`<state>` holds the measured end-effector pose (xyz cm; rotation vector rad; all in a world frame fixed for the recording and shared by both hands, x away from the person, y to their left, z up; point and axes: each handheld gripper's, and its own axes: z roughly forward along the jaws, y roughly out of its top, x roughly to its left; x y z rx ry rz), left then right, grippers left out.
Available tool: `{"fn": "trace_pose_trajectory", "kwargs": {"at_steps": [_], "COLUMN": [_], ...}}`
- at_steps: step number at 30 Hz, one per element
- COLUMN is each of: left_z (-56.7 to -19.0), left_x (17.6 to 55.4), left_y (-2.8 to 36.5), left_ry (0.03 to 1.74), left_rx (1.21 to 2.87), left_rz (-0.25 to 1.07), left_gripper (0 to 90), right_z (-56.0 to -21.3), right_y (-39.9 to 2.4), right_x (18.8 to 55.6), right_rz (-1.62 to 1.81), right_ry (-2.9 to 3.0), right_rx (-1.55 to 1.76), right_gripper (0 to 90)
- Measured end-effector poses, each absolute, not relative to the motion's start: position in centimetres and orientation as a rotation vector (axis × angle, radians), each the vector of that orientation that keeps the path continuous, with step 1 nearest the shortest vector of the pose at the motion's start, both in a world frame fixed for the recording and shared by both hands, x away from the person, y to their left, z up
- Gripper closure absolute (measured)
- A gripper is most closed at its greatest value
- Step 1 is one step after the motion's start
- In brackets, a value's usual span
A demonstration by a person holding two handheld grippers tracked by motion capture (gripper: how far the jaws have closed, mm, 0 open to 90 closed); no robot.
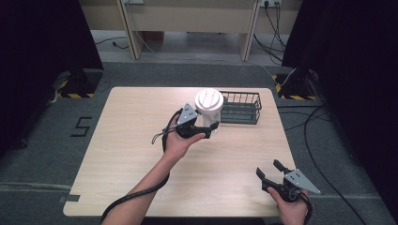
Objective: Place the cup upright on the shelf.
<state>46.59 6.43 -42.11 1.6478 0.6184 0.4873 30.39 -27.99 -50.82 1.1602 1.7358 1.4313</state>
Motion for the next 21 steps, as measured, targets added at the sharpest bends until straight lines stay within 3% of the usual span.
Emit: {"fn": "trace_pose_trajectory", "kwargs": {"at_steps": [21], "left_z": [-41.2], "left_x": [49.3], "left_y": [4.1], "left_ry": [0.624], "left_rx": [1.656], "left_rz": [0.505], "left_gripper": [17.9], "right_z": [-50.9], "right_y": [-28.3], "right_x": [30.5], "right_rz": [1.432], "right_ry": [1.735], "right_rx": [1.162], "right_gripper": [21.5]}}
